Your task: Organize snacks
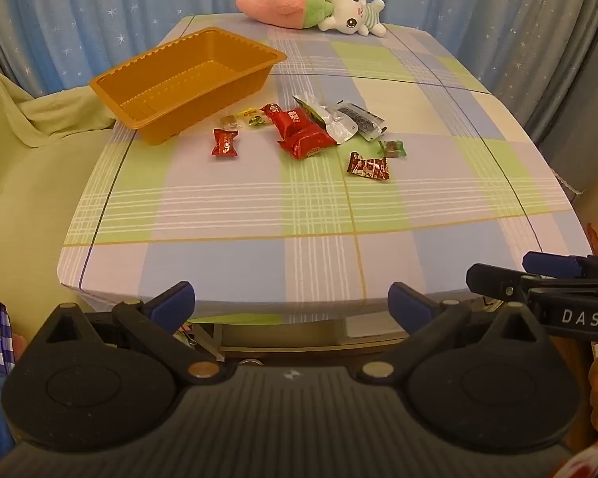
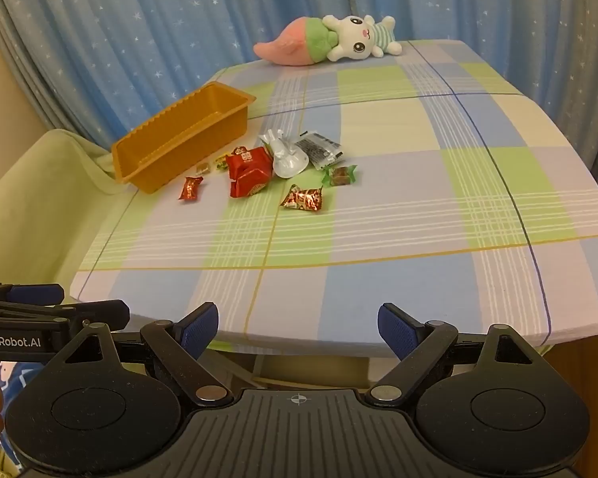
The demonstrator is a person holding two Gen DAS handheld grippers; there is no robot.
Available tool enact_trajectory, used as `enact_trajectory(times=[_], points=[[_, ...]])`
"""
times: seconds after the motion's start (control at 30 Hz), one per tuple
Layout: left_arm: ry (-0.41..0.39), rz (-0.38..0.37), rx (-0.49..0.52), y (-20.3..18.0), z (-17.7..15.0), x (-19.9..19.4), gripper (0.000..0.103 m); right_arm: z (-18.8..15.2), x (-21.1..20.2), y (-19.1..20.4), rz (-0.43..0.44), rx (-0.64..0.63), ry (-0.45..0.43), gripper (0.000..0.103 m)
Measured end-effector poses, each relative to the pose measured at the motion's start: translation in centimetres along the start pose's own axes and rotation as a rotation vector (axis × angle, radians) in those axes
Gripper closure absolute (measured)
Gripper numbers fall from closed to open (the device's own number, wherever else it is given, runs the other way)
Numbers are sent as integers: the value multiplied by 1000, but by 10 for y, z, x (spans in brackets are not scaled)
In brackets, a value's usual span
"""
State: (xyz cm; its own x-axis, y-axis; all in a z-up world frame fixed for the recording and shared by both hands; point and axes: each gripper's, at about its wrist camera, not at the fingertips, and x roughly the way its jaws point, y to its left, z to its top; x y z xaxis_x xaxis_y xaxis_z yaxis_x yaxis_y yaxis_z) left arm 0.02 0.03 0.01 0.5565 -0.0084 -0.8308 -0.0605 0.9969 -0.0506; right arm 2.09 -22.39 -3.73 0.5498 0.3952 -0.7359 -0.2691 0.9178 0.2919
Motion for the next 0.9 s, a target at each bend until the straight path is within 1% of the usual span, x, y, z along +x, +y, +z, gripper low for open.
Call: enact_trajectory(times=[0.6,0.9], points=[[-3,1,-2,0,0,0,0,1,2,3,-1,0,1,16],[2,1,-3,2,6,2,0,2,6,4,0,1,2,16]])
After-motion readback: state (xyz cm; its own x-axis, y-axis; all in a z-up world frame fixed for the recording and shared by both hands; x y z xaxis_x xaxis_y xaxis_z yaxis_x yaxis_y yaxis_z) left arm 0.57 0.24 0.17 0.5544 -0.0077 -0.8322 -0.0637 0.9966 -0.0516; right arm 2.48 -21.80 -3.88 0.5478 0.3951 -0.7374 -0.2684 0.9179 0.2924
